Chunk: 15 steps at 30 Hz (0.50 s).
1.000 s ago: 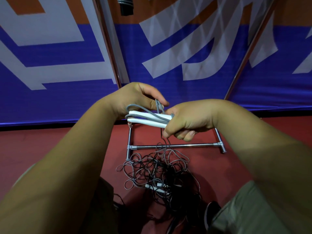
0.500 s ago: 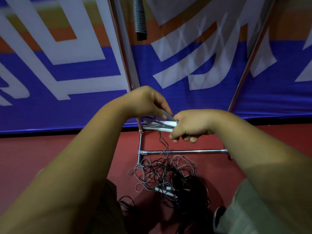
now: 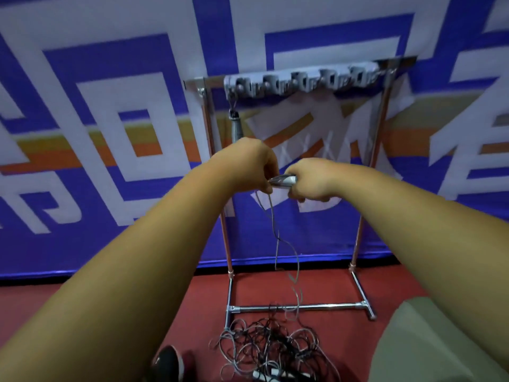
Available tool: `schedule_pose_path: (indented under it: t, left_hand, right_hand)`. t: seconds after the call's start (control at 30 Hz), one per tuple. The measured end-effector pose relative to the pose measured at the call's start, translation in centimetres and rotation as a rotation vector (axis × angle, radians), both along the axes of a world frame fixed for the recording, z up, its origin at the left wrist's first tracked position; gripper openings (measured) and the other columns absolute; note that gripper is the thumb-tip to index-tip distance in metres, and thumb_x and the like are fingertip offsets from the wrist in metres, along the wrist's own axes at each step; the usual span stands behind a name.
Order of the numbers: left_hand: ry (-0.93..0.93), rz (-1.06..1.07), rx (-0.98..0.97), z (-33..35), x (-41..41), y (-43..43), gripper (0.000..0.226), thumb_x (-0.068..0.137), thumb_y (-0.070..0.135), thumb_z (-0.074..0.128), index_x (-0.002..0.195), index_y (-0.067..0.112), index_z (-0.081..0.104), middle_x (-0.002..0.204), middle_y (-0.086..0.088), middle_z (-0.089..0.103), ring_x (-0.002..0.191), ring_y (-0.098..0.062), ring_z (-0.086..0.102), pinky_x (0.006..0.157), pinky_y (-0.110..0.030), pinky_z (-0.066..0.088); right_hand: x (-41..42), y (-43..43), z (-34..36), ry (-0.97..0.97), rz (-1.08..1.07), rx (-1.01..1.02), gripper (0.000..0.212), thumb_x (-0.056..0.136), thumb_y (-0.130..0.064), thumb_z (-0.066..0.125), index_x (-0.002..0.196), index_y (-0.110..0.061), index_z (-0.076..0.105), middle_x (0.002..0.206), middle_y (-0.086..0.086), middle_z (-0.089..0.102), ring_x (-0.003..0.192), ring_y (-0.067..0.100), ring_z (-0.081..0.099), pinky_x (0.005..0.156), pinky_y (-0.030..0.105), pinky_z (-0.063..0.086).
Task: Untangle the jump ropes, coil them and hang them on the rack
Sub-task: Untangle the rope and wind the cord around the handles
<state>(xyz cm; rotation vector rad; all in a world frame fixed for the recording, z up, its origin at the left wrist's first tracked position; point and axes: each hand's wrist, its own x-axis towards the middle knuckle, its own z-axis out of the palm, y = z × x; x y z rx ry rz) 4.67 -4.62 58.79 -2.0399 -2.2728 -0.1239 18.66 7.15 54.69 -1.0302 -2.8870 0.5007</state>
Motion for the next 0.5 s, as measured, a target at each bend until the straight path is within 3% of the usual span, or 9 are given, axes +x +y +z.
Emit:
schedule_pose_path:
  t: [0.17, 0.3, 0.37, 0.5]
  left_hand:
    - [-0.110, 0.059, 0.046, 5.2, -0.8, -1.2, 0.025, 0.080, 0.035, 0.090, 0.102, 0.028, 0.080, 0.080, 0.011, 0.076, 0.073, -0.003, 0.071, 0.063, -0.020, 0.049]
    - [-0.230, 0.077, 0.135, 8.2, -1.0, -2.4, 0.023, 0.080, 0.032, 0.091, 0.095, 0.023, 0.075, 0.080, 0.001, 0.077, 0.069, -0.011, 0.076, 0.068, -0.033, 0.066]
    - [-0.197, 0.097, 0.193, 9.3, -0.8, -3.0, 0.024, 0.082, 0.031, 0.089, 0.095, 0.019, 0.074, 0.082, -0.002, 0.077, 0.071, -0.015, 0.077, 0.071, -0.035, 0.066]
    - [-0.073, 0.173, 0.410, 10.9, -1.1, -3.9, 0.020, 0.088, 0.028, 0.081, 0.094, 0.013, 0.070, 0.084, -0.009, 0.071, 0.081, -0.025, 0.072, 0.075, -0.040, 0.063]
  right_hand:
    - [0.2, -1.3, 7.4, -0.027, 0.023, 0.146, 0.011, 0.092, -0.018, 0.066, 0.090, -0.028, 0.065, 0.082, 0.008, 0.070, 0.059, 0.025, 0.060, 0.052, 0.032, 0.048]
    - [-0.4, -2.6, 11.0, 0.076, -0.018, 0.215, 0.011, 0.093, -0.019, 0.063, 0.092, -0.029, 0.066, 0.091, 0.006, 0.072, 0.073, 0.024, 0.071, 0.056, 0.034, 0.055]
    - [-1.0, -3.2, 12.1, 0.145, -0.041, 0.231, 0.008, 0.096, -0.021, 0.064, 0.100, -0.026, 0.068, 0.097, 0.006, 0.071, 0.080, 0.025, 0.072, 0.064, 0.041, 0.062]
    - [-2.0, -4.4, 14.4, 0.248, -0.092, 0.387, 0.027, 0.097, -0.022, 0.061, 0.124, -0.023, 0.060, 0.106, 0.003, 0.062, 0.088, 0.023, 0.061, 0.065, 0.036, 0.046]
